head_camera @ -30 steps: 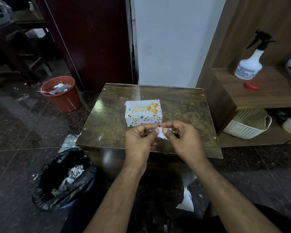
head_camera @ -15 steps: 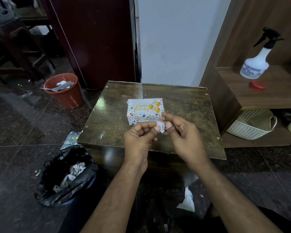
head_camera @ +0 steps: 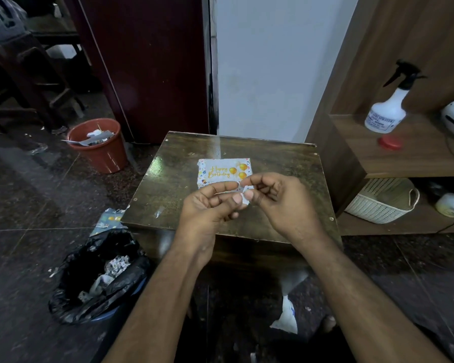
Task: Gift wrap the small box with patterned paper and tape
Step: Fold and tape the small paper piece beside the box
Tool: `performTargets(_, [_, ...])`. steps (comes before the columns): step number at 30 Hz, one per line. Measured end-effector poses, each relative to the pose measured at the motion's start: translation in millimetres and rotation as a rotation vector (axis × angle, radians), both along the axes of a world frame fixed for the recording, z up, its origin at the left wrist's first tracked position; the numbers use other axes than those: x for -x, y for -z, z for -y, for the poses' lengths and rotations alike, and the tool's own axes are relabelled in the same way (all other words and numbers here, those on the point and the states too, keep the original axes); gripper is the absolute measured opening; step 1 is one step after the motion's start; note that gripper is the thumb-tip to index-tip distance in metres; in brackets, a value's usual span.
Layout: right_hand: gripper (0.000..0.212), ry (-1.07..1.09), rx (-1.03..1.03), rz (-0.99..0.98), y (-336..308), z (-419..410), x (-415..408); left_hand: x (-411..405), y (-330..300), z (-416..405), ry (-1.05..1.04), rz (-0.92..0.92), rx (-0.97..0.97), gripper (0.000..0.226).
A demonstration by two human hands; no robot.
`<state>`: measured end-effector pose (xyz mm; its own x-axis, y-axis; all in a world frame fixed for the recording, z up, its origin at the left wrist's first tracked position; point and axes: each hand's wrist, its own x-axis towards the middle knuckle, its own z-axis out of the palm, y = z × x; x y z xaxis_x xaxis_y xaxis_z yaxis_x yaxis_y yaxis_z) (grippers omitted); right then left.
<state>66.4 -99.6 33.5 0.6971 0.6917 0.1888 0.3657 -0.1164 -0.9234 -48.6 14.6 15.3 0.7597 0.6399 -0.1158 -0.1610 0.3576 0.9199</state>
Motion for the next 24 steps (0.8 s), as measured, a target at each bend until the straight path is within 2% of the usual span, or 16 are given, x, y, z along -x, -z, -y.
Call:
performTargets(5, [0.020, 0.082, -0.087, 0.010, -9.6, -30.0, 31.5, 28.2, -19.2, -15.3, -0.040, 0.000, -0.132, 0.038])
performTargets(11, [0.016, 0.108, -0.247, -0.091, -19.1, -75.6, 95.9, 90.5, -78.1, -83.9, 0.093, -0.314, -0.641, 0.019])
performTargets(14, [0.014, 0.046, -0.233, -0.066, -23.4, -100.9, 123.4, 136.0, -90.6, -119.9, -0.027, -0.463, -0.871, 0.010])
performTargets(17, [0.018, -0.007, -0.149, 0.051, -13.1, -132.1, 148.6, 183.2, -73.0, -133.3, -0.240, -0.576, -0.971, 0.007])
performTargets(20, [0.016, -0.102, 0.019, 0.170, 11.0, -164.7, 174.0, 224.5, -32.7, -143.0, -0.395, -0.696, -1.027, 0.026])
performTargets(24, [0.015, -0.260, 0.182, 0.252, 50.4, -207.9, 203.8, 261.7, 27.6, -154.6, -0.295, -0.962, -1.083, 0.054])
